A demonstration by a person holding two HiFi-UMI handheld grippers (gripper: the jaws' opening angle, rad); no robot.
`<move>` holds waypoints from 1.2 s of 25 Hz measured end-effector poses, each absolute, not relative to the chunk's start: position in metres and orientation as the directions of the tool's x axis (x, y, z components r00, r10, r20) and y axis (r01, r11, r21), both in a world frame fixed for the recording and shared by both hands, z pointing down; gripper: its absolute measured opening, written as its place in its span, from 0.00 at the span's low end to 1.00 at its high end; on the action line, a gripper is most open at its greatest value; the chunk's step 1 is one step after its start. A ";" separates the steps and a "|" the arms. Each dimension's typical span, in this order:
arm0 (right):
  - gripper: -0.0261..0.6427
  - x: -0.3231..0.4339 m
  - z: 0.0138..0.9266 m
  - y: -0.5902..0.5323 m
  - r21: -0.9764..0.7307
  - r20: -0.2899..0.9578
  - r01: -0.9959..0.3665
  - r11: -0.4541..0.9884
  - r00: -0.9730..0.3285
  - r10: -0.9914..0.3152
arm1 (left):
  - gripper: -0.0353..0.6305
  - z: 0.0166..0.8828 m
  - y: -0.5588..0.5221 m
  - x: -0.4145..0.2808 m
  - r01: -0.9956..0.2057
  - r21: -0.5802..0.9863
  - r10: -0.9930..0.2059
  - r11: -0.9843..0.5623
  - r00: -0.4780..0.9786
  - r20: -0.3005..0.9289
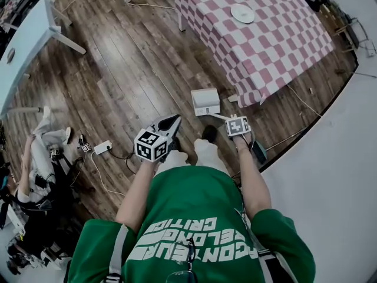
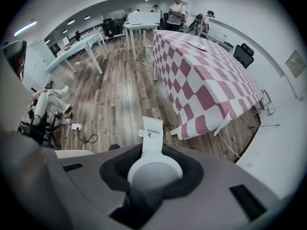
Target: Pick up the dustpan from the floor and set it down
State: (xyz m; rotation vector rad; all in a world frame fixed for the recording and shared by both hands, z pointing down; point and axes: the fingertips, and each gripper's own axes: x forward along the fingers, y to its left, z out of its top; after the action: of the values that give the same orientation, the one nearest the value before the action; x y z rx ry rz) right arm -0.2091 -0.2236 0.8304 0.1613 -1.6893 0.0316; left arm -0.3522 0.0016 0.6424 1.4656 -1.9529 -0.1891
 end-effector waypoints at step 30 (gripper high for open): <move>0.21 -0.331 0.881 -0.276 0.038 0.998 0.051 0.998 -0.044 -0.036 | 0.06 0.657 -0.025 -0.380 -0.662 0.469 -0.796 0.585 -0.356 0.490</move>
State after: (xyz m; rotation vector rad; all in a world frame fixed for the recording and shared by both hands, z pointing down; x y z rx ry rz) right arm -0.3308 -0.2756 0.8813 -0.0116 -1.6138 -0.0699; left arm -0.3796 -0.0250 0.6568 1.1537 -2.1173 -0.2461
